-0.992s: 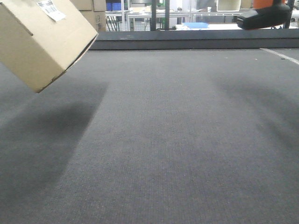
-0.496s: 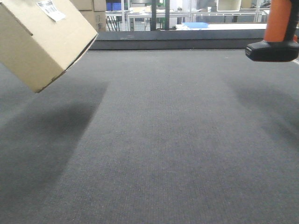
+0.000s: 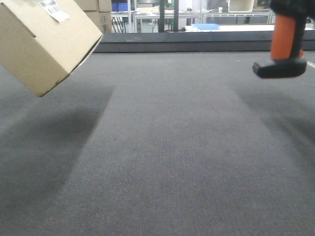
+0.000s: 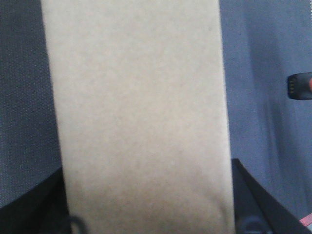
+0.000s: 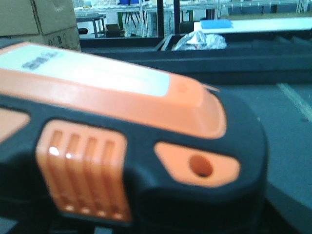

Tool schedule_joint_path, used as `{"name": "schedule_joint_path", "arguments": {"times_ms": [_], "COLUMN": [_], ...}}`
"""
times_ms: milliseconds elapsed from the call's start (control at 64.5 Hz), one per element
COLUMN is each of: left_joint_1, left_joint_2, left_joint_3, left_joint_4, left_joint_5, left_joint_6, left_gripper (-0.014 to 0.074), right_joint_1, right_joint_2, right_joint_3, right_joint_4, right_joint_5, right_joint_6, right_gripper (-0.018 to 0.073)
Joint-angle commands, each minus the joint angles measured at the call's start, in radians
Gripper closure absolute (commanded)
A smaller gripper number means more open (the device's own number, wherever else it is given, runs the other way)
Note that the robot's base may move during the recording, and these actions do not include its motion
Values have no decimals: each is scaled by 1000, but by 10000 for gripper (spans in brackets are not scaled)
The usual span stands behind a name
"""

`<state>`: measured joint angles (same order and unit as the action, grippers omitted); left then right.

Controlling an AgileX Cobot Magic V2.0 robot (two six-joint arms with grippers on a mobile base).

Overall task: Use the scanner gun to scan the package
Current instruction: 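Lower the scanner gun back onto the table with the right gripper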

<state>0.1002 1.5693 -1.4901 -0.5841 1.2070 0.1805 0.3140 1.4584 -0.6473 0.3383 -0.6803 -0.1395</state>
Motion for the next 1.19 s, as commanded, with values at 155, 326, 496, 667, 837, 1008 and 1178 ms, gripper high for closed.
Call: {"name": "schedule_joint_path", "arguments": {"times_ms": [155, 326, 496, 667, 837, 1008, 1178], "left_joint_1": [-2, -2, -2, -2, -2, -2, -2], "left_joint_2": [-10, -10, -10, -10, -10, -10, -10], "left_joint_3": [-10, -10, -10, -10, -10, -10, -10], "left_joint_4": [-21, -21, -21, -21, -21, -21, -21], "left_joint_5": [-17, -20, -20, -20, -20, -20, -14], "left_joint_6": [2, 2, 2, 2, 2, 2, 2], "left_gripper": [708, 708, 708, 708, 708, 708, 708], "right_joint_1": [-4, -4, -4, -4, -4, -4, -4], "right_joint_2": [69, 109, 124, 124, 124, 124, 124], "right_joint_3": [-8, -8, -8, -8, -8, -8, -8], "right_joint_4": [-12, -12, -12, -12, -12, -12, -12], "right_joint_5": [-98, -105, -105, -81, -49, -29, -18], "right_joint_6": [36, 36, 36, 36, 36, 36, 36], "right_gripper": [721, 721, 721, 721, 721, 721, 721]}}
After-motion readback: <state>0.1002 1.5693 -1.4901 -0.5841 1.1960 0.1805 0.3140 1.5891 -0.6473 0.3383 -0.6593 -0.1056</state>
